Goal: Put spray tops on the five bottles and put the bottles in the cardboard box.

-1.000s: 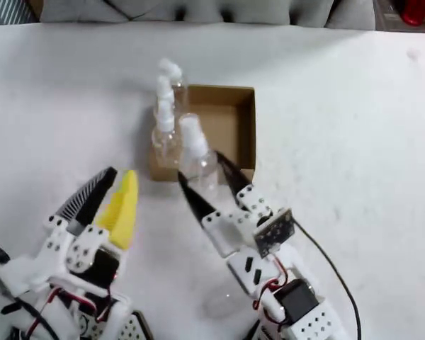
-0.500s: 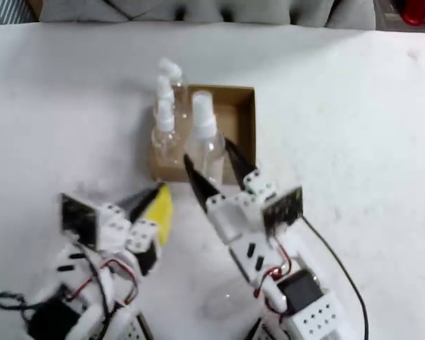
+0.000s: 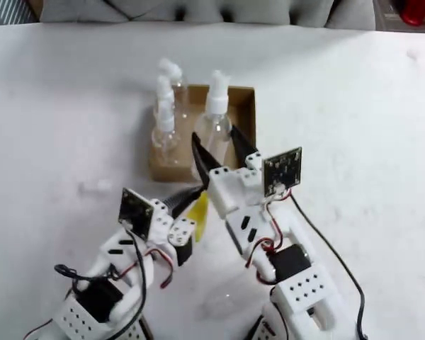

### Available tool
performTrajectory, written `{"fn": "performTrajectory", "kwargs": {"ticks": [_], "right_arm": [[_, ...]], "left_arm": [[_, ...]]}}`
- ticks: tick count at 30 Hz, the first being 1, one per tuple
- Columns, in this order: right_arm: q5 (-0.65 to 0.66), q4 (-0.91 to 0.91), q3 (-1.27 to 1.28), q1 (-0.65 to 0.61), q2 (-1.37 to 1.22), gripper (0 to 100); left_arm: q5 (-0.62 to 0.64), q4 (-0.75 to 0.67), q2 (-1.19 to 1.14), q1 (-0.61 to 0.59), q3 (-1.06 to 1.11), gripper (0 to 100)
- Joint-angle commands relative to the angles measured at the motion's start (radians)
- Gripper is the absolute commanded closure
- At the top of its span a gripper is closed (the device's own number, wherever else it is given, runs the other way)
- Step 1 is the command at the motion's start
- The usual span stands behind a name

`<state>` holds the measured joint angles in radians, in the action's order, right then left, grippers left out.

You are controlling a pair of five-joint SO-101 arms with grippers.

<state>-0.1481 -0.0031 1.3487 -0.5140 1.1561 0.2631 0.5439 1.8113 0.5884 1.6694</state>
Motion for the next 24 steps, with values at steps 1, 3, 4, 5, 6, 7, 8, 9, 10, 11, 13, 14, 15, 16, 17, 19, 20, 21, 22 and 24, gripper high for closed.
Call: {"fn": "performTrajectory", "kwargs": {"ticks": [1, 3, 4, 5, 6, 7, 8, 9, 10, 11, 13, 14, 15, 16, 17, 19, 20, 21, 22, 24], "right_arm": [[-0.011, 0.062, -0.052, -0.067, 0.039, 98.2], [-0.009, 0.116, -0.055, -0.096, 0.081, 98.2], [-0.008, 0.151, -0.057, -0.105, 0.108, 98.2], [-0.005, 0.189, -0.058, -0.114, 0.139, 98.2], [-0.005, 0.226, -0.058, -0.125, 0.173, 98.2], [-0.005, 0.262, -0.058, -0.134, 0.209, 98.2], [-0.005, 0.302, -0.058, -0.145, 0.248, 98.2], [-0.003, 0.343, -0.058, -0.156, 0.286, 98.2], [-0.003, 0.383, -0.058, -0.166, 0.329, 98.2], [-0.003, 0.420, -0.058, -0.176, 0.369, 98.2], [-0.002, 0.486, -0.060, -0.189, 0.443, 98.2], [0.000, 0.504, -0.060, -0.189, 0.469, 98.2], [0.017, 0.510, -0.060, -0.188, 0.492, 98.2], [0.040, 0.516, -0.058, -0.185, 0.504, 98.2], [0.054, 0.521, -0.058, -0.185, 0.506, 98.2], [0.064, 0.538, -0.058, -0.185, 0.506, 98.2], [0.068, 0.544, -0.058, -0.185, 0.506, 98.2], [0.069, 0.545, -0.058, -0.183, 0.506, 98.2], [0.069, 0.545, -0.058, -0.182, 0.506, 98.2], [0.072, 0.544, -0.058, -0.162, 0.506, 98.2]], "left_arm": [[-0.008, -0.051, 0.018, 0.013, 0.005, 98], [-0.008, -0.049, 0.018, 0.016, 0.023, 98], [-0.008, -0.048, 0.016, 0.013, 0.023, 98], [-0.008, -0.048, 0.016, 0.010, 0.023, 98], [-0.008, -0.048, 0.016, 0.010, 0.023, 98], [-0.008, -0.048, 0.016, 0.010, 0.023, 98], [-0.008, -0.044, 0.016, 0.010, 0.023, 98], [-0.008, -0.041, 0.016, 0.010, 0.023, 98], [-0.008, -0.041, 0.016, 0.010, 0.023, 98], [-0.008, -0.041, 0.016, 0.008, 0.023, 98], [-0.008, -0.041, 0.016, 0.008, 0.023, 98], [-0.008, -0.041, 0.016, 0.008, 0.023, 98], [-0.008, -0.041, 0.016, 0.008, 0.023, 98], [-0.008, -0.041, 0.016, 0.008, 0.023, 98], [-0.008, -0.041, 0.016, 0.008, 0.023, 98], [-0.008, -0.041, 0.016, 0.008, 0.023, 98], [-0.008, -0.040, 0.016, 0.008, 0.023, 98], [-0.008, -0.040, 0.016, 0.008, 0.023, 98], [-0.008, -0.032, 0.016, 0.004, 0.023, 98], [-0.008, -0.018, 0.016, -0.013, 0.023, 98]]}}
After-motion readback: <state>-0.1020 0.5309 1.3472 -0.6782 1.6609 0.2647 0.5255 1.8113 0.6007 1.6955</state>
